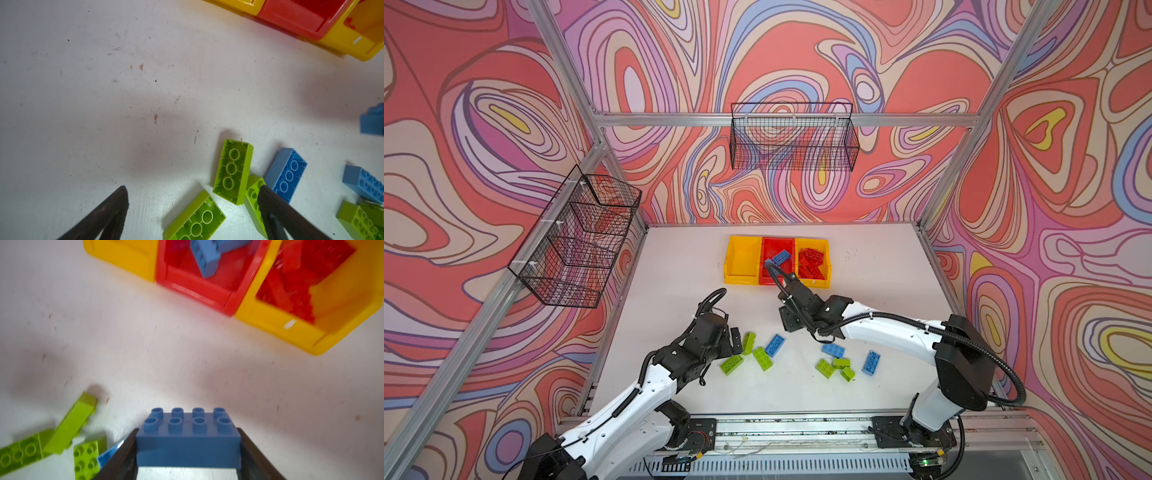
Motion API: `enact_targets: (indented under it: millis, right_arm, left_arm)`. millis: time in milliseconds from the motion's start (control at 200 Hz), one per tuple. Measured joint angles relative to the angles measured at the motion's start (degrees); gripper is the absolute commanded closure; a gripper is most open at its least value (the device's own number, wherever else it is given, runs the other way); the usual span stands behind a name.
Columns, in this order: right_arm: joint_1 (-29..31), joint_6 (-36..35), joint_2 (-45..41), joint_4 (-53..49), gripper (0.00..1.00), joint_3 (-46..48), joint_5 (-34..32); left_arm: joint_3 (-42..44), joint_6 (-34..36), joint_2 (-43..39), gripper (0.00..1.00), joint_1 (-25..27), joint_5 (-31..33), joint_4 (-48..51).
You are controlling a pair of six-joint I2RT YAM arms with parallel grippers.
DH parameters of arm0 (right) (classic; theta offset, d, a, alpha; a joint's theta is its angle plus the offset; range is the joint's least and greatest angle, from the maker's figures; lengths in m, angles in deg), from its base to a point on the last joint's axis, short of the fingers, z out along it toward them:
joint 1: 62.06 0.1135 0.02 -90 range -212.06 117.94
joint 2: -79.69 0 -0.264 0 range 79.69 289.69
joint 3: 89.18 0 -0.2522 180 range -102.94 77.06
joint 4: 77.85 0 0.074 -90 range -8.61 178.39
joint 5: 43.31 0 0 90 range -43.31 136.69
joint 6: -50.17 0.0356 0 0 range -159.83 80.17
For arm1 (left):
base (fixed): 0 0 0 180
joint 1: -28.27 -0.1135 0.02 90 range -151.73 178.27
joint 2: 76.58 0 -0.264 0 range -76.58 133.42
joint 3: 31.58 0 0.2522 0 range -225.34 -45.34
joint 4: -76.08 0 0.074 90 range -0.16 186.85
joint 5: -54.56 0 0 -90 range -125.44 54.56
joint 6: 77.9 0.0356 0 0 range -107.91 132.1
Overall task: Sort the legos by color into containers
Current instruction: 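Carry the light blue brick into the red bin and open the right gripper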
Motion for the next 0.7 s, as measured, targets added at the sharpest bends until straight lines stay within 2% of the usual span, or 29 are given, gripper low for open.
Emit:
enact_targets:
  millis: [115,290,596,696]
  right_arm:
    - [-4.6,-3.1,3.0,0.9,0.43,-7.5,-0.1]
    - [-9.1,-7.0,13.6,2.0,0.43,-19.3,0.8]
    - [-13.8,-11.9,30.2,-0.1,0.43,-36.3,3.0]
    - [-14.6,-13.1,34.5,-0.8,0.38,-42.2,3.6]
  left_arm:
    - [-1.3,0.3,0.5,0.0,0.0,-0.7,-1.6]
    - [-1.4,1.2,1.0,0.0,0.0,-2.1,-3.6]
    - [-2.3,3.3,4.5,0.0,0.0,-3.1,-6.1]
    - [-3.6,3.6,5.8,0.0,0.0,-3.1,-6.3]
